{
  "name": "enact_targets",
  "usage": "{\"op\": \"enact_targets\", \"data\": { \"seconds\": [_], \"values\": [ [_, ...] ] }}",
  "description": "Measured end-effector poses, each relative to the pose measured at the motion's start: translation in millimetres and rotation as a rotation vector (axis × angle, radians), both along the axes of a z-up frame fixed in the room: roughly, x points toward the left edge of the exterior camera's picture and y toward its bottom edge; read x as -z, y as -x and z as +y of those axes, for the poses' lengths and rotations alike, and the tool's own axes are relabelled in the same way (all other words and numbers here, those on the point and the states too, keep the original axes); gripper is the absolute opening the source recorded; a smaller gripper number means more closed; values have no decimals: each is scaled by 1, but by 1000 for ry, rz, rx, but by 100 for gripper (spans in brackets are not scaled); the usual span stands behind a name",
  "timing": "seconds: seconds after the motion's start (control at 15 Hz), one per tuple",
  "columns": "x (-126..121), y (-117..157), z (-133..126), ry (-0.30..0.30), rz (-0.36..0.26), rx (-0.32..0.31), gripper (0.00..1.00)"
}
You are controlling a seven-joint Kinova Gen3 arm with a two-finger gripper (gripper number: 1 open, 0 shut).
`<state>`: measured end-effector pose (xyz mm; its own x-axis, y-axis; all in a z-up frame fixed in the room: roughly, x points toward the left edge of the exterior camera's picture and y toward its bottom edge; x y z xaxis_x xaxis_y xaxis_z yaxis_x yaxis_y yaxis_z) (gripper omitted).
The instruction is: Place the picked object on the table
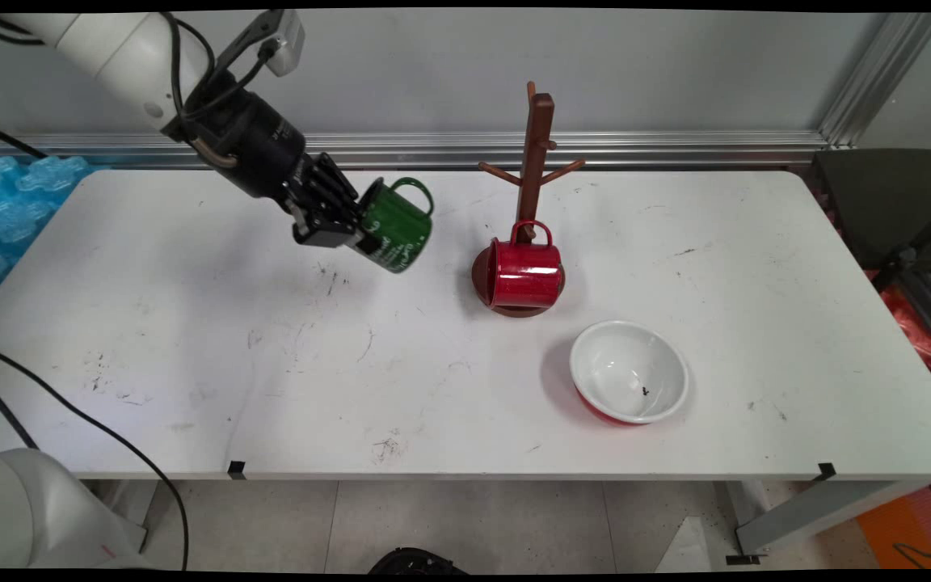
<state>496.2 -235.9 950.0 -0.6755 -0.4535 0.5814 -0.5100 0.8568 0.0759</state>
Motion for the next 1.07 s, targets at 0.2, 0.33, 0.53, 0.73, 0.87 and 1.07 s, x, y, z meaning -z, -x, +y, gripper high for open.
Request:
{"op": "enact_targets", "data": {
  "seconds": [0.2, 0.33, 0.53, 0.73, 0.87, 1.07],
  "values": [
    [4, -16, -15, 23, -105, 40, 0],
    [9, -27, -24, 33, -178, 76, 0],
    [16, -38, -36, 46, -265, 123, 0],
    [26, -49, -50, 60, -360, 187, 0],
    [32, -54, -58, 68, -412, 221, 0],
    [39, -58, -67, 76, -459, 248, 0]
  ]
}}
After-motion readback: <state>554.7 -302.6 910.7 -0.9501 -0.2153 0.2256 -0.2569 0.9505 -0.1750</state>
